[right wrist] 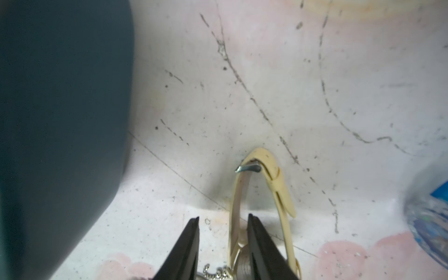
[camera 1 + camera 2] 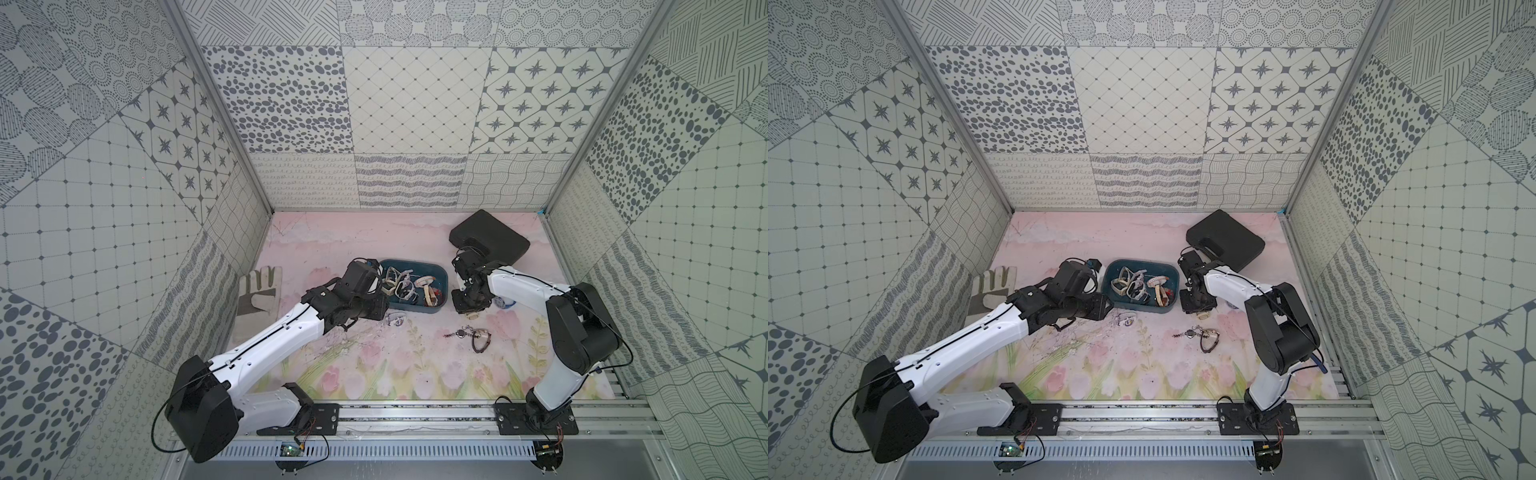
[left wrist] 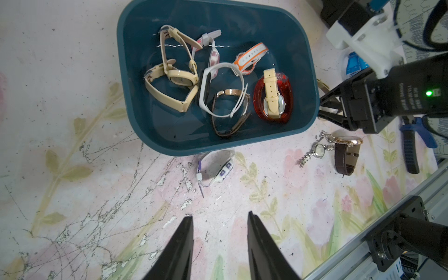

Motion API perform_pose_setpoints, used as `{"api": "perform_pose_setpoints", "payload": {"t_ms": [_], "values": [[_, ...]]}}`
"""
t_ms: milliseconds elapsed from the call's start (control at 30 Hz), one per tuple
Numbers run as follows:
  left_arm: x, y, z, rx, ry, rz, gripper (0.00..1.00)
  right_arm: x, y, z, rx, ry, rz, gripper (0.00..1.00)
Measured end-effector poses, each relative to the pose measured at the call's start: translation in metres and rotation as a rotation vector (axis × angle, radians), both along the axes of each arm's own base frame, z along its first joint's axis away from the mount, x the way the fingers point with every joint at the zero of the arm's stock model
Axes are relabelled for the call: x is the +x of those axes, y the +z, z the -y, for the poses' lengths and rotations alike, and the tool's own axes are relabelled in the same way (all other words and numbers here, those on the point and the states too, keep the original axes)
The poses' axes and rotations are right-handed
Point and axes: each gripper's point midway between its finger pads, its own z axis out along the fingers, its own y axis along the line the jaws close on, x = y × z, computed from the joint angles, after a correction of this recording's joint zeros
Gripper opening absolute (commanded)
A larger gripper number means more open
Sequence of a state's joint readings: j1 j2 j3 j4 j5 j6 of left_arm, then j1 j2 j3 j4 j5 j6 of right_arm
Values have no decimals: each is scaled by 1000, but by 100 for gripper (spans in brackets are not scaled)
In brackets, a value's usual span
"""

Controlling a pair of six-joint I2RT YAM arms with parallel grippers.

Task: Put the watch into the storage box
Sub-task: Pick up the watch at the center of the board.

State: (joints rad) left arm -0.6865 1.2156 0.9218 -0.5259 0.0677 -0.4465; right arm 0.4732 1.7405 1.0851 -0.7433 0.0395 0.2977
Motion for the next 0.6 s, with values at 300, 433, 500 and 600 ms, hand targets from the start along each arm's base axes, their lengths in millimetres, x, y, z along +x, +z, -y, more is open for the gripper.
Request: {"api": "perform_pose_setpoints", "payload": {"t_ms": [300,433,500,600], "values": [[-2,0,-1,-5,-1,3,42,0,2,5,-33,8,12,0],[-4,1,-3,-13,-1,9,42,0,28,8,-21,4,71,0],[-7,1,-4,-22,3,11,42,-1,47,9,-13,5,118,0],[-12,1,-8,-33,8,14,42,-4,82,4,16,22,181,0]]}}
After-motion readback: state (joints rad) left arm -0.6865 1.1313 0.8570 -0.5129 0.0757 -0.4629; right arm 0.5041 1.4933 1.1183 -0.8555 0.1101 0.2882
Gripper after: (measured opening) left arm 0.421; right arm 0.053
